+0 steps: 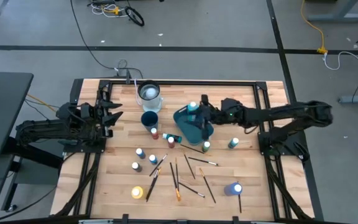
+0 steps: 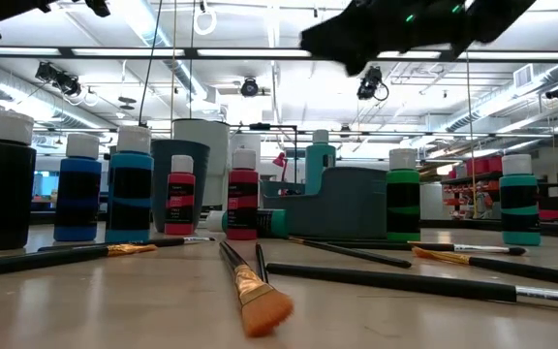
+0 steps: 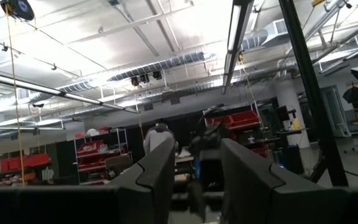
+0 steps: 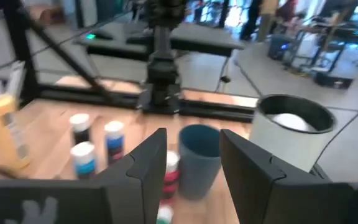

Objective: Pick & Place Paint Supplies
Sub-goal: Put the large violet paint bottle into the blue bin

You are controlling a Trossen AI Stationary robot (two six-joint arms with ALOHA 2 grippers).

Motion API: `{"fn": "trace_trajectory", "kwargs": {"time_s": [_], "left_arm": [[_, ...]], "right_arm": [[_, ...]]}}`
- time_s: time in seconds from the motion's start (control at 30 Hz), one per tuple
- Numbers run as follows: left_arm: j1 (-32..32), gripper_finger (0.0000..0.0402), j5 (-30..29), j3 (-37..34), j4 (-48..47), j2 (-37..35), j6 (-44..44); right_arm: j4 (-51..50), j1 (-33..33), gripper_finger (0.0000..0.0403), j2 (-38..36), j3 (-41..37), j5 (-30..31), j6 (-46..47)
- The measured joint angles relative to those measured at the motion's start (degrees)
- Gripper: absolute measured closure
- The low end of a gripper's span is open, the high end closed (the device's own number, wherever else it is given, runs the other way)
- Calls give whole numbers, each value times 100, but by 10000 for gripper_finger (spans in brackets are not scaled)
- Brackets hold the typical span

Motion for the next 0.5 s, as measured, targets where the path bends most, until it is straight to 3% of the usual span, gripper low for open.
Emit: {"fn": "trace_trajectory", "kwargs": {"time_s": [0.23, 0.5], "left_arm": [[-2, 264, 118, 0, 0, 250, -88], [-2, 264, 121, 0, 293, 629, -353]], "right_arm": [[-1428, 596, 250, -1066, 0, -172, -534], [-2581, 1048, 250, -1960, -4, -1789, -251]]}}
